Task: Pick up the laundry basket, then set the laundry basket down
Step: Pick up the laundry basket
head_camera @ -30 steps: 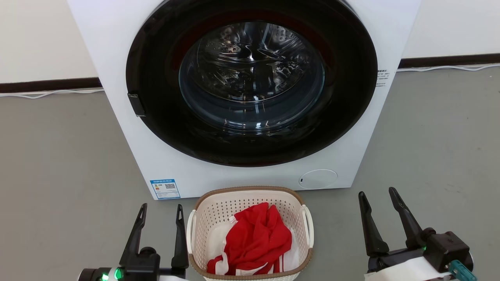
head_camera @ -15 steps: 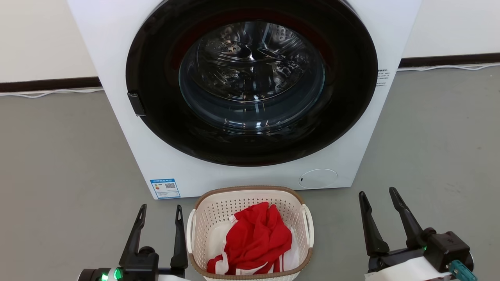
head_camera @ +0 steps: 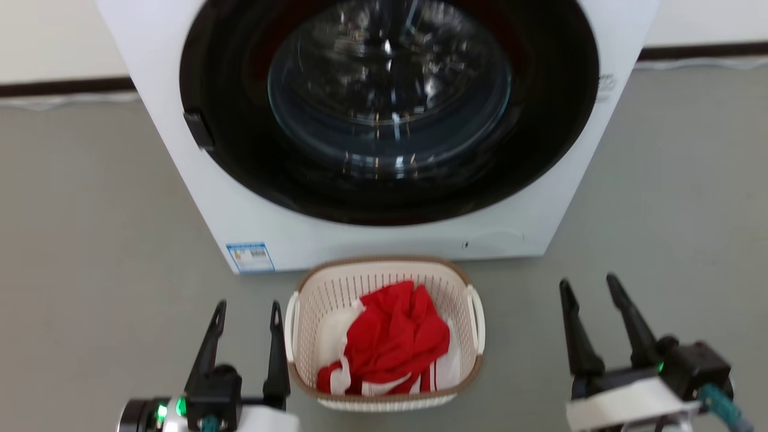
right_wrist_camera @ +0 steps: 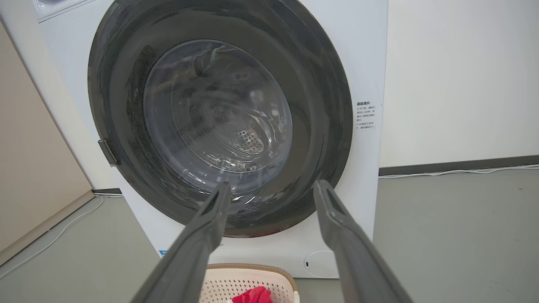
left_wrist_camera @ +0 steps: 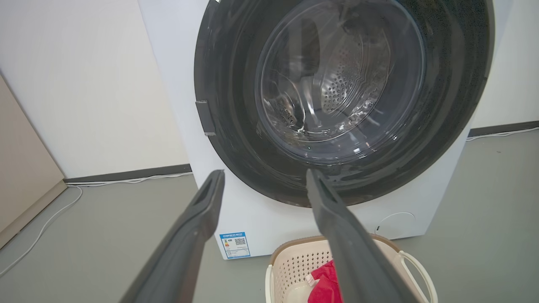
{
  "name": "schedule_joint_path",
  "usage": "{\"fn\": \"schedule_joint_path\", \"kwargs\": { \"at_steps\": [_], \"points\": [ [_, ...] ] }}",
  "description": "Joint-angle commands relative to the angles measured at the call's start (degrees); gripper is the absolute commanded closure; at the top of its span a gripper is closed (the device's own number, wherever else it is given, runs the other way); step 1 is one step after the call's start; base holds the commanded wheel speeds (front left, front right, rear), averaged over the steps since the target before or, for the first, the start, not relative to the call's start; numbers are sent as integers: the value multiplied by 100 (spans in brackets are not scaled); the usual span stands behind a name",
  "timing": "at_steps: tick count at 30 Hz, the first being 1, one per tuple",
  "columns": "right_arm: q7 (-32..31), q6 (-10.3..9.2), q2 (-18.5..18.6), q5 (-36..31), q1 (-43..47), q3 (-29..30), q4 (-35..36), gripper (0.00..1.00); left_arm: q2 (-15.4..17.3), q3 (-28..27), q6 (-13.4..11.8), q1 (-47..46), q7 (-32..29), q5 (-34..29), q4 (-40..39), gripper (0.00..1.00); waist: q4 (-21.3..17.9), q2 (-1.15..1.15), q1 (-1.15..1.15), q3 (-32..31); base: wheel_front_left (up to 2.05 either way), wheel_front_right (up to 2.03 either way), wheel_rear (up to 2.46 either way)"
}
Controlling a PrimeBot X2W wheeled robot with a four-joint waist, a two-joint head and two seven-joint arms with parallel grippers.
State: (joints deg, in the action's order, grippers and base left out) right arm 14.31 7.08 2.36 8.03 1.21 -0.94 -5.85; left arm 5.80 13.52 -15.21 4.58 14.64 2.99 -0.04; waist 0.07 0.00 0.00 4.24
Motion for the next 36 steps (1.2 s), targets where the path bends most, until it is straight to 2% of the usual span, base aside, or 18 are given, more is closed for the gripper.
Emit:
{"fn": "schedule_joint_path", "kwargs": {
  "at_steps": [1,10,19,36],
  "points": [
    [69,41,52,1,-338,-103,109,0,-17,-189,50,-372,36,10,-109,0,31,0,0,249,0,0,0],
    [69,41,52,-60,-1359,67,-415,0,-193,-317,245,-1419,36,139,369,0,156,0,0,1579,0,0,0],
    [69,41,52,-252,-2337,161,-1108,0,-267,-402,380,-2589,36,210,1414,0,303,0,0,2751,0,0,0],
    [69,41,52,-289,-3351,306,-2629,0,-290,-397,761,-3784,36,684,3448,0,406,0,0,3879,0,0,0]
  ]
}}
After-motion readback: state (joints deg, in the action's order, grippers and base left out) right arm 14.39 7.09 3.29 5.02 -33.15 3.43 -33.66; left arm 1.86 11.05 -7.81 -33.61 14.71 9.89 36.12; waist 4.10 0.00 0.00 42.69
